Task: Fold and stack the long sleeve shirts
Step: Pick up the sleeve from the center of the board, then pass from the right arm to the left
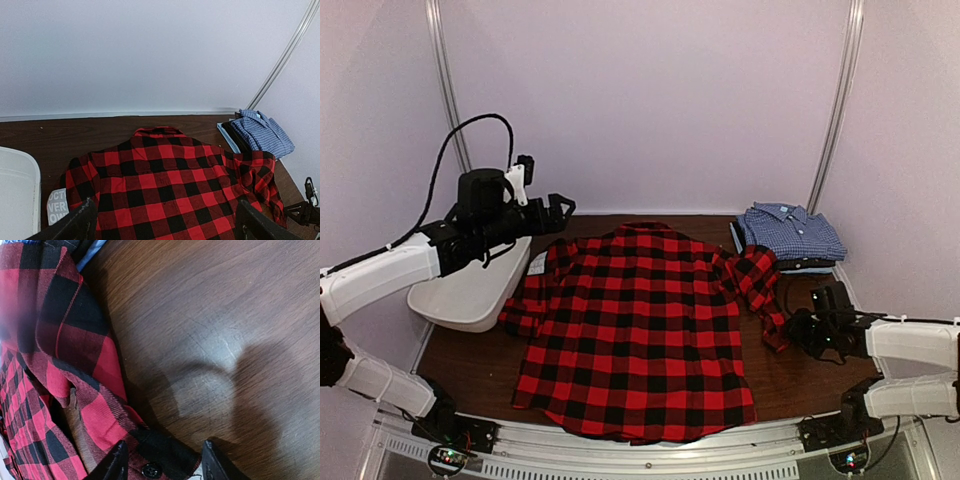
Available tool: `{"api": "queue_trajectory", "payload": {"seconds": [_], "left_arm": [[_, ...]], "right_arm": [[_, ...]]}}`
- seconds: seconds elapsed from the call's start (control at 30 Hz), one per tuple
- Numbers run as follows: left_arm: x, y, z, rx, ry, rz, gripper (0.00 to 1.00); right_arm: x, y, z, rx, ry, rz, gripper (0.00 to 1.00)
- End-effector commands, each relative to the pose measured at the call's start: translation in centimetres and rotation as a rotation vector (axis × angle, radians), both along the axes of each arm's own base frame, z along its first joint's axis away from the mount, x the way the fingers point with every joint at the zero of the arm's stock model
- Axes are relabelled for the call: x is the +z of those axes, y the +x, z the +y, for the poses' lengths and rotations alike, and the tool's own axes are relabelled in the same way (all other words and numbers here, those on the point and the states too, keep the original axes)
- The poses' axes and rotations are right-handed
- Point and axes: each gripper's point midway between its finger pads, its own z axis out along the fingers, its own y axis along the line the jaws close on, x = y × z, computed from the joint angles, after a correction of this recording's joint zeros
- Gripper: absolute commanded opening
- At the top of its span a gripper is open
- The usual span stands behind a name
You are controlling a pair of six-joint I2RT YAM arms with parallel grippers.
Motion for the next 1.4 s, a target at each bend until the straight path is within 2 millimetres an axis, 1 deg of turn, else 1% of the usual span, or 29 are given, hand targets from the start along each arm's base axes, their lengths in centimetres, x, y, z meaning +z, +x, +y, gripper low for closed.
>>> {"api": "queue_trajectory", "payload": {"seconds": [0.0, 0.1, 0.17, 0.3, 0.43, 0.6, 0.7, 0.83, 0.93, 1.03, 1.13, 1.27, 1.37], "left_arm": [[0.6, -0.2, -2.1, -0.114, -0.041, -0.033, 0.98], [0.0, -0.4, -3.4, -0.153, -0.05, -0.014, 0.97], [-0.6, -0.5, -4.6, -0.181, -0.041, -0.001, 0.97], [-1.7, -0.8, -6.5, -0.232, -0.032, 0.021, 0.97], [-2.7, -1.0, -8.3, -0.276, -0.021, 0.039, 0.97], [-3.3, -1.7, -10.3, -0.345, -0.005, 0.047, 0.97], [-3.3, -2.2, -11.4, -0.389, -0.021, 0.044, 0.97], [-2.8, -2.9, -13.4, -0.443, -0.01, 0.011, 0.97], [-2.4, -3.6, -15.3, -0.491, -0.012, -0.007, 0.97], [-2.2, -4.2, -17.2, -0.545, -0.034, -0.013, 0.97], [-2.6, -4.6, -18.9, -0.594, -0.032, 0.002, 0.95], [-4.3, -4.8, -20.5, -0.653, -0.034, 0.061, 0.89], [-5.7, -5.0, -21.3, -0.67, -0.027, 0.093, 0.88]], "right_arm": [[-1.9, -1.8, 0.1, 0.057, -0.025, 0.104, 0.48], [-1.9, -1.6, 0.4, 0.093, -0.038, 0.113, 0.39], [-1.7, -1.4, 0.6, 0.117, -0.047, 0.112, 0.3], [-0.8, -0.8, 1.2, 0.164, -0.055, 0.088, 0.17], [0.2, -0.2, 1.7, 0.195, -0.053, 0.06, 0.01], [1.8, 0.4, 2.2, 0.217, -0.043, 0.018, 0.0], [3.4, 0.9, 2.7, 0.229, -0.025, -0.01, 0.0], [6.8, 2.2, 3.8, 0.264, 0.002, -0.083, 0.0], [9.4, 3.2, 5.2, 0.307, 0.032, -0.138, 0.0], [11.6, 3.9, 7.2, 0.366, 0.062, -0.176, 0.0], [13.8, 4.7, 9.8, 0.423, 0.114, -0.222, 0.0], [16.4, 6.0, 13.4, 0.489, 0.173, -0.282, 0.0], [17.2, 7.0, 16.0, 0.529, 0.186, -0.305, 0.0]]}}
